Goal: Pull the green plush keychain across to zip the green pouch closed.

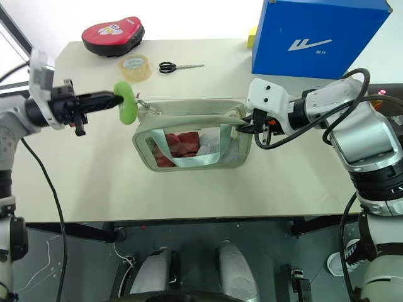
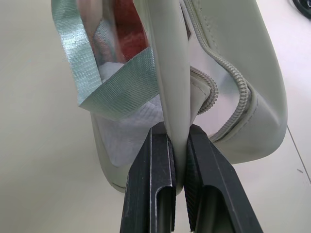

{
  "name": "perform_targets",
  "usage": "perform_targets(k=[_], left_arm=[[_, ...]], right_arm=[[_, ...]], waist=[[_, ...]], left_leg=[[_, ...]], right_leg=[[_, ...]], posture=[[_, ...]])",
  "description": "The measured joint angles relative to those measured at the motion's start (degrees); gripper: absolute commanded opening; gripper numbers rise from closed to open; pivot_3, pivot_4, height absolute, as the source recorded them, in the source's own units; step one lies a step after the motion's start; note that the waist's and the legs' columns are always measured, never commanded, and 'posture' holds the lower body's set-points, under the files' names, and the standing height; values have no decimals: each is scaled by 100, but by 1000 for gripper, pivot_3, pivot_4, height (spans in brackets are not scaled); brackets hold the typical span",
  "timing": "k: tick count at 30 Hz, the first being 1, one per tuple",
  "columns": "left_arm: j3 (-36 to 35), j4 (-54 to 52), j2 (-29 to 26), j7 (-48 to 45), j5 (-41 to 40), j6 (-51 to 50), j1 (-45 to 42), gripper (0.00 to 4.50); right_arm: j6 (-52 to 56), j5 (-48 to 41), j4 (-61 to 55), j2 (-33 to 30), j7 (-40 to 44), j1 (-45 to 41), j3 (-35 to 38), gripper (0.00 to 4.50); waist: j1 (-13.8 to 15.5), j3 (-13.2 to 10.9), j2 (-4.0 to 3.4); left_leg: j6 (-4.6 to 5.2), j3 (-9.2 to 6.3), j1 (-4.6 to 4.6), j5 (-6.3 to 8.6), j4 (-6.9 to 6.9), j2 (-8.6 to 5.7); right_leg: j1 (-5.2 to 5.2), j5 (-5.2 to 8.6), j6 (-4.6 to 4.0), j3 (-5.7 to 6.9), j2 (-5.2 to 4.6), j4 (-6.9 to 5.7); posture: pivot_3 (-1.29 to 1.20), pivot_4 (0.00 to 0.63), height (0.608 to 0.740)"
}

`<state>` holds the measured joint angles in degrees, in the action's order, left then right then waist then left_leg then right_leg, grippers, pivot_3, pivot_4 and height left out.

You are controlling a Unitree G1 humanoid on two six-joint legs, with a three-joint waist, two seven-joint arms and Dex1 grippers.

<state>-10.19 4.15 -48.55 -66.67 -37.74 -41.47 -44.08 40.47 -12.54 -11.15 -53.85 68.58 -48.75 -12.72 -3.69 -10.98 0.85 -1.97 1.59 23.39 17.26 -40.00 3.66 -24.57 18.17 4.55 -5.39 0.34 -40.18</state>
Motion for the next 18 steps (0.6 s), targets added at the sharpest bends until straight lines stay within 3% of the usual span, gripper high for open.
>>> perform_targets(k=[5,8,15,18], left_arm=[[770,-9,549,213,207,-290,-605,58],[1234,227,942,405,515,-315,-838,985],[1434,414,1066,526,763,-457,-1099,4481],[1383,463,796,383,843,-339,-1101,4481]], right_arm=[[10,58,28,100,-33,-13,-5,0],[38,62,33,111,-36,-12,-12,0],[204,42,-35,114,-78,-7,-12,0],[272,41,-97,114,-115,-1,-12,0]], waist=[[6,0,0],[-19,0,0],[-24,0,0],[-30,0,0]], left_leg=[[0,-1,-1,0,-1,-1],[-1,-4,-2,0,0,0],[-1,-4,-3,-1,2,0],[-1,-3,-3,-1,2,0]], right_leg=[[3,0,0,0,3,-1],[1,0,0,-1,5,-2],[-1,0,0,-3,5,-2],[-1,0,0,-4,5,-2]], posture=[[0,150,737],[0,150,737],[0,150,737],[0,150,737]])
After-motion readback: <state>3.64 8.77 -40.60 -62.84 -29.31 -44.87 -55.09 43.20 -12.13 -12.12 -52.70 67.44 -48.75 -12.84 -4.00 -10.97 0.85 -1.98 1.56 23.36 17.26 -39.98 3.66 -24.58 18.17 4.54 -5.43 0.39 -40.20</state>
